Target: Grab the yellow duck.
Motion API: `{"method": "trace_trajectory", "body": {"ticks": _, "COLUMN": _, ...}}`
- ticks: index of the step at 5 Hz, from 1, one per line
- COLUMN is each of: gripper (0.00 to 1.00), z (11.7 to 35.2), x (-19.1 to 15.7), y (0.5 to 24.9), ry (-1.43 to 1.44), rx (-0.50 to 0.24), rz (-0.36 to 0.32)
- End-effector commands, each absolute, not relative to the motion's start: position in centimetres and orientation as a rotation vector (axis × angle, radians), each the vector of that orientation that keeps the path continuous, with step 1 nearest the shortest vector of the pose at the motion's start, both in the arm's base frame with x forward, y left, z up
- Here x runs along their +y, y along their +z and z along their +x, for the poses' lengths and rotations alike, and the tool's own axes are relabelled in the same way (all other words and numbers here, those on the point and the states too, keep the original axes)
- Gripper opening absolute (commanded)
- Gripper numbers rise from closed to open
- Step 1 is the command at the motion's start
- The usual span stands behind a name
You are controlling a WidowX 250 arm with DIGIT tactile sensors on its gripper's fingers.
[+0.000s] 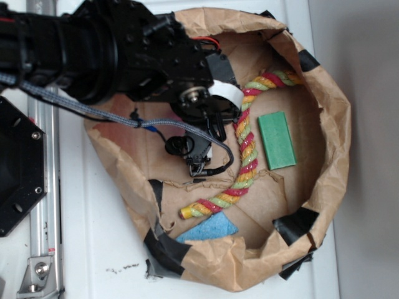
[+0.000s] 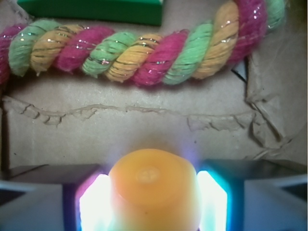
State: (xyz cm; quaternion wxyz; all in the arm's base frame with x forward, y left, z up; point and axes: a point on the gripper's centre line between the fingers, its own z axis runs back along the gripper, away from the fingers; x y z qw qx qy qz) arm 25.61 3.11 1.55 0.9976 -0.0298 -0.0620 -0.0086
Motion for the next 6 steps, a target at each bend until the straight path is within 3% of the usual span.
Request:
{"method": "trace_trajectory", "body": {"ticks": 1, "gripper": 0.0, "z": 25.3, "x": 3.3, "y": 7.5, "ry": 0.011, "rx": -0.22, "rz": -0.039}}
{"method": "trace_trajectory", "body": {"ticks": 3, "gripper": 0.0, "z": 25.0, "x": 1.4, "y": 17.5, "ry": 0.178, "rx": -0.169, "rz": 0.018}}
{"method": "trace_trajectory", "body": {"ticks": 4, "gripper": 0.0, "z": 25.8, "x": 1.4, "y": 18.6, "ry": 0.213, "rx": -0.153, "rz": 0.077}}
{"method": "trace_trajectory", "body": {"ticks": 6, "gripper": 0.0, "z": 27.1, "x": 2.0, "y": 17.1, "ry": 0.18, "rx": -0.166, "rz": 0.042}}
